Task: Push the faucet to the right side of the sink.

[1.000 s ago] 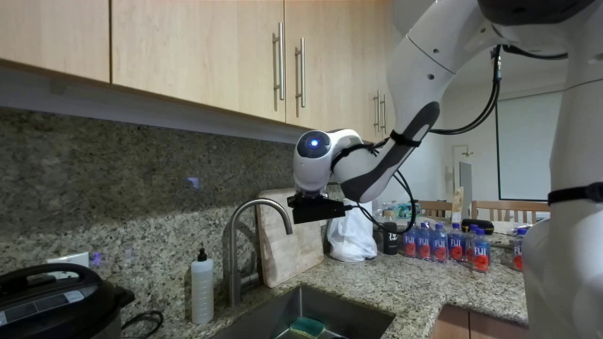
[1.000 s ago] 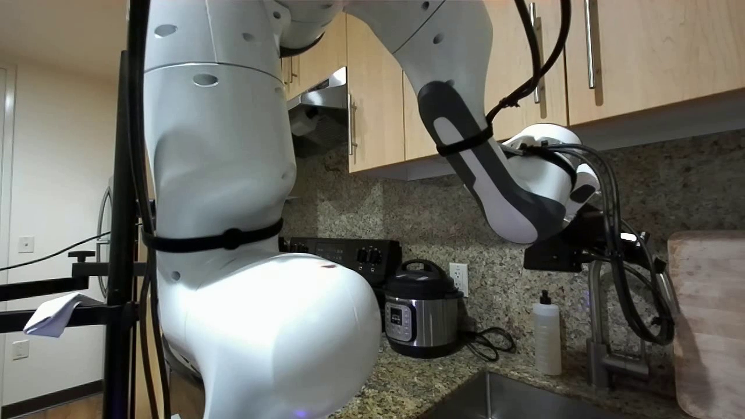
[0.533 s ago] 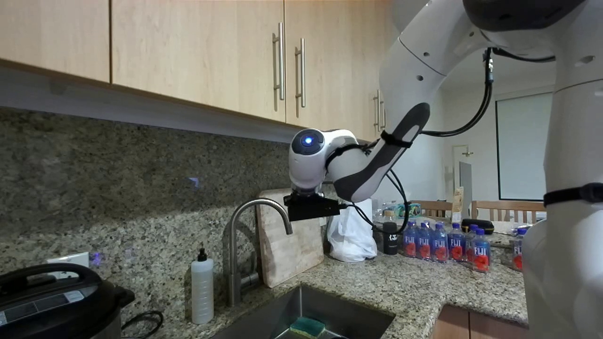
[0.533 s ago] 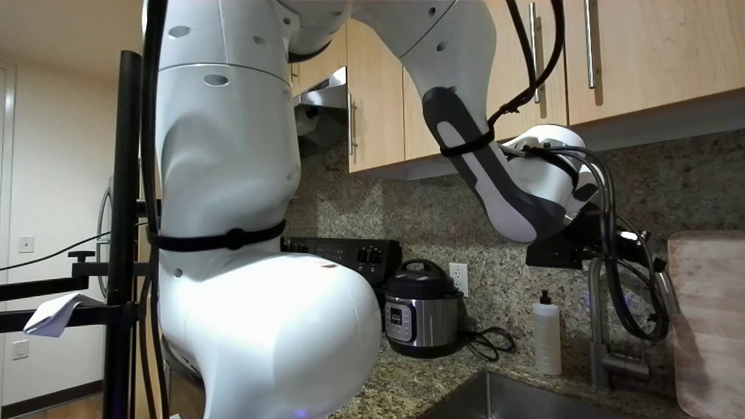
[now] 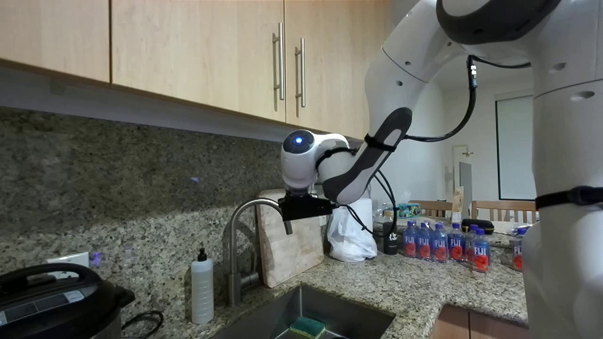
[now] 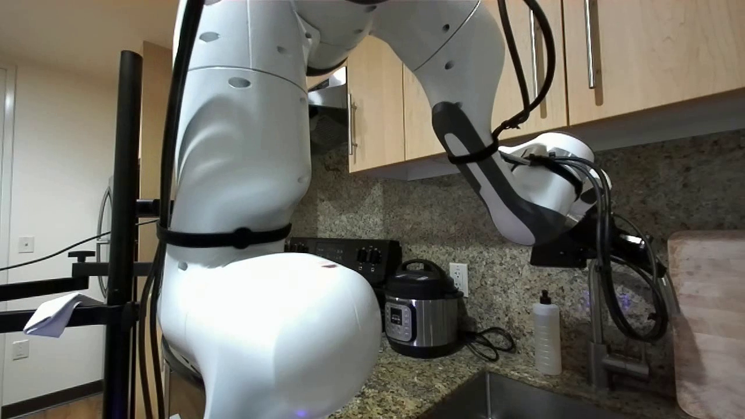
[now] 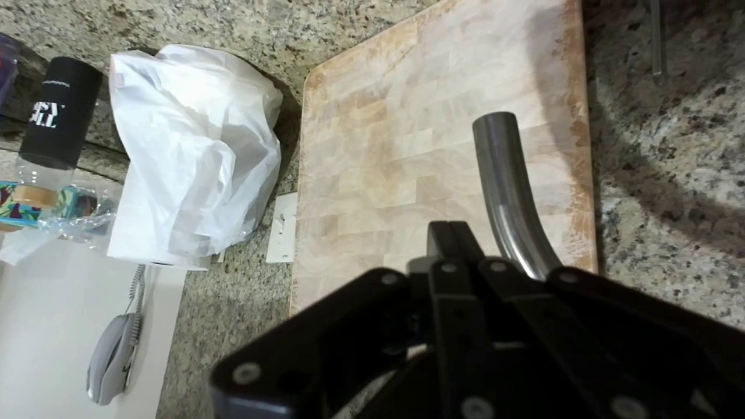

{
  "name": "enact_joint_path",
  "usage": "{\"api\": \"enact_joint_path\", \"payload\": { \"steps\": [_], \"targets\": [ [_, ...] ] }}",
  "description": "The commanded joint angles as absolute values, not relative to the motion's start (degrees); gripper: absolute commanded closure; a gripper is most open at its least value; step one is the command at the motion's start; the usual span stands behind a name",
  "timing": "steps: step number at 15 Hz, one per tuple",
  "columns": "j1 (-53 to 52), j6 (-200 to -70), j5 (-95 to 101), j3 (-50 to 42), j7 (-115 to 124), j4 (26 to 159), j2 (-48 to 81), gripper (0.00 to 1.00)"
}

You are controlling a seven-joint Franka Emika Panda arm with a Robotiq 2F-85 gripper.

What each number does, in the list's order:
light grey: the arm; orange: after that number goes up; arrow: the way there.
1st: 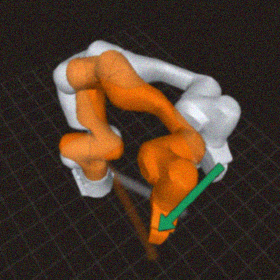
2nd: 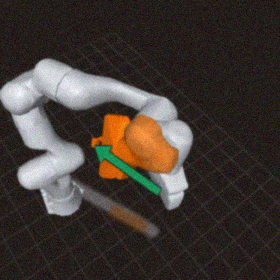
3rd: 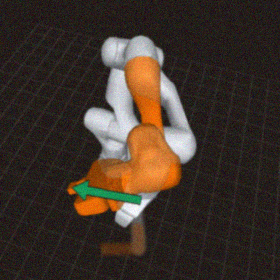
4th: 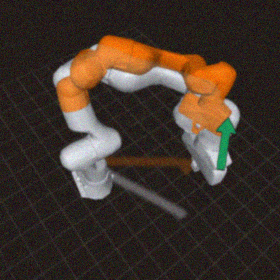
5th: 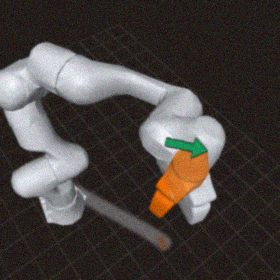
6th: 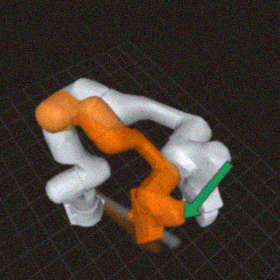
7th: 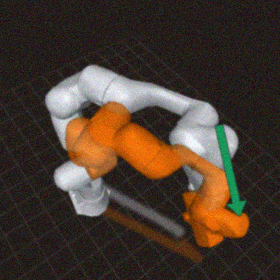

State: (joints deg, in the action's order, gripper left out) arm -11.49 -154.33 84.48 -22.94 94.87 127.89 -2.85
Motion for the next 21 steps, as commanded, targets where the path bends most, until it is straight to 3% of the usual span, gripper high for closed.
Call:
{"api": "enact_joint_path", "payload": {
  "steps": [1,21],
  "targets": [
    [-11.6,-155.6,79.7,-23.1,89.3,125.3,-0.5,1.0],
    [-11.2,-154.4,62.6,-21.8,74.0,115.2,7.8,1.0]
  ]
}}
